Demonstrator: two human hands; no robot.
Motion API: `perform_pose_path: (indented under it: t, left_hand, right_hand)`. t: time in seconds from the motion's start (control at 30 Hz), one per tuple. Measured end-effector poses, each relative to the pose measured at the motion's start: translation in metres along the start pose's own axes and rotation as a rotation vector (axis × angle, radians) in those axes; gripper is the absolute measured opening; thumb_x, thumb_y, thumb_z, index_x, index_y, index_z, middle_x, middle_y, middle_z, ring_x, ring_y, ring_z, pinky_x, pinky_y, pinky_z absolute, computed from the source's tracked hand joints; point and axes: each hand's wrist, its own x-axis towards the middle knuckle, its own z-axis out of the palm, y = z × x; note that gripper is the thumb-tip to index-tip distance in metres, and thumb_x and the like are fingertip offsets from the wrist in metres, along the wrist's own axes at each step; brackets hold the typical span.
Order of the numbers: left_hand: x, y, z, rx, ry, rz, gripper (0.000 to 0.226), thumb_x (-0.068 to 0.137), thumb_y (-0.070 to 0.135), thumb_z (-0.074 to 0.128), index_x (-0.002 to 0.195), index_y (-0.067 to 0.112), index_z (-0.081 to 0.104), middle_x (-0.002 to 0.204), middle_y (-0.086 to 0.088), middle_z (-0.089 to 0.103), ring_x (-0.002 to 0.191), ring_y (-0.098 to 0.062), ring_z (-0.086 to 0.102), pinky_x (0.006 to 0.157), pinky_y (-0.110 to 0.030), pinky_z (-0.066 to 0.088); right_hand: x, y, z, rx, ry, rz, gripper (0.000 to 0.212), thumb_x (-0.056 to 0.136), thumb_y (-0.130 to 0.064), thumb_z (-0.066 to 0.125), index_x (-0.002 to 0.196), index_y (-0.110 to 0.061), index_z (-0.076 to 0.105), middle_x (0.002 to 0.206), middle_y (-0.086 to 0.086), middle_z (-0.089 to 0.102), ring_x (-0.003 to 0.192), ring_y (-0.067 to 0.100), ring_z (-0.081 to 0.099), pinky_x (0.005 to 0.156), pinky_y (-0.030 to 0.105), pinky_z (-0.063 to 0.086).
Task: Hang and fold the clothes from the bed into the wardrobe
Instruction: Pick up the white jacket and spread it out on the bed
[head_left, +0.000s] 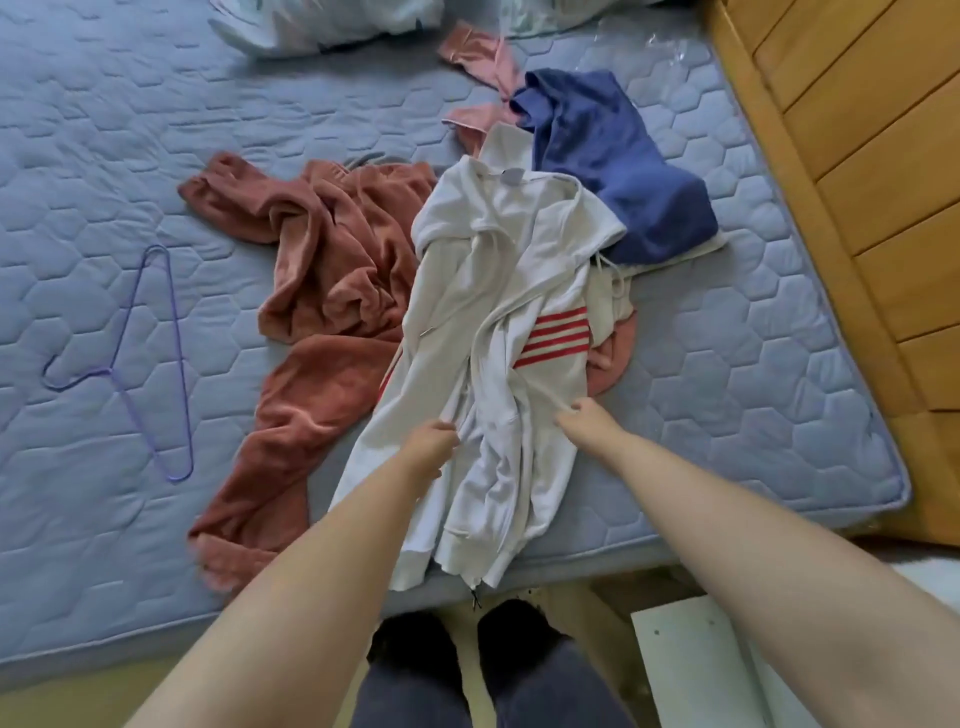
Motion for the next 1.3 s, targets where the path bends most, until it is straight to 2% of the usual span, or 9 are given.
perform_pose_path:
  t: [0.17,0.3,0.47,0.63,0.77,0.9,1.03,1.17,1.3]
  left_hand:
    - [0.042,-0.058,0.03,0.117,-0.057,-0.089,0.024,0.088,0.001,0.043,0.071,0.017,0.045,0.081,-0.007,0.04,0.073,-0.019,0.039,0.058,-0.029,0.026]
    - [0.058,-0.08,0.054,0.167,-0.059,-0.044,0.031,0.091,0.018,0.053,0.122,0.015,0.051,0.112,0.0,0.051,0.084,-0.014,0.049,0.072,-0.026,0.04]
    - [0.07,-0.091,0.081,0.373,0.006,0.093,0.017,0.081,0.029,0.065,0.089,0.023,0.052,0.078,0.009,0.054,0.075,-0.013,0.057,0.056,-0.024,0.039]
    - [0.065,-0.087,0.084,0.425,0.072,0.104,0.017,0.08,0.017,0.059,0.067,0.018,0.048,0.065,0.001,0.051,0.059,-0.015,0.05,0.052,-0.025,0.039]
    - [0.059,-0.087,0.067,0.306,0.03,-0.034,0.012,0.08,0.015,0.049,0.068,0.015,0.051,0.067,-0.003,0.051,0.06,-0.019,0.05,0.053,-0.026,0.037]
    - [0.059,-0.085,0.058,0.102,0.077,-0.219,0.019,0.086,0.002,0.038,0.068,0.008,0.043,0.069,-0.011,0.044,0.061,-0.023,0.042,0.061,-0.032,0.035]
    - [0.049,-0.089,0.062,-0.175,0.063,-0.273,0.032,0.084,0.005,0.036,0.056,0.018,0.026,0.051,-0.002,0.031,0.044,-0.017,0.029,0.047,-0.026,0.025]
    - [0.039,-0.088,0.069,-0.511,-0.083,-0.206,0.033,0.095,0.046,0.048,0.082,0.02,0.064,0.077,-0.005,0.072,0.077,-0.022,0.064,0.068,-0.033,0.049]
    - [0.038,-0.092,0.06,-0.441,-0.301,-0.195,0.024,0.089,0.043,0.062,0.1,0.021,0.065,0.086,-0.002,0.075,0.083,-0.02,0.072,0.068,-0.035,0.055]
  right_hand:
    - [0.034,0.076,0.032,0.021,-0.036,0.239,0.053,0.09,-0.022,0.059,0.135,0.001,0.043,0.134,0.013,0.052,0.124,0.03,0.049,0.091,0.032,0.042]
    - [0.045,0.109,0.058,0.216,-0.035,0.373,0.065,0.089,-0.015,0.063,0.141,0.004,0.03,0.139,0.017,0.045,0.12,0.028,0.049,0.092,0.035,0.041]
    - [0.053,0.114,0.071,0.543,-0.285,0.409,0.032,0.091,-0.013,0.063,0.118,0.002,0.059,0.108,0.012,0.069,0.1,0.026,0.065,0.086,0.04,0.052]
    - [0.054,0.098,-0.005,0.13,-0.508,0.362,0.032,0.095,-0.012,0.057,0.123,0.002,0.053,0.107,0.015,0.064,0.09,0.027,0.063,0.066,0.037,0.056]
    - [0.073,0.071,-0.129,-0.553,0.239,0.164,0.027,0.092,-0.003,0.053,0.117,0.008,0.056,0.115,0.027,0.059,0.106,0.041,0.058,0.084,0.045,0.048]
    - [0.078,0.073,-0.226,-0.419,0.859,0.079,0.042,0.091,-0.012,0.054,0.131,-0.001,0.045,0.134,0.025,0.05,0.124,0.041,0.048,0.102,0.045,0.039]
    - [0.083,0.114,-0.173,-0.348,0.578,0.228,0.041,0.093,-0.018,0.058,0.125,0.006,0.047,0.135,0.027,0.049,0.124,0.039,0.048,0.097,0.039,0.04]
    - [0.06,0.142,-0.033,0.039,-0.076,0.321,0.017,0.099,-0.029,0.049,0.098,-0.012,0.053,0.095,0.017,0.062,0.078,0.026,0.059,0.071,0.034,0.046]
    - [0.038,0.153,0.073,0.348,-0.336,0.369,0.039,0.09,-0.041,0.061,0.112,-0.01,0.057,0.105,0.009,0.068,0.098,0.028,0.064,0.088,0.043,0.05]
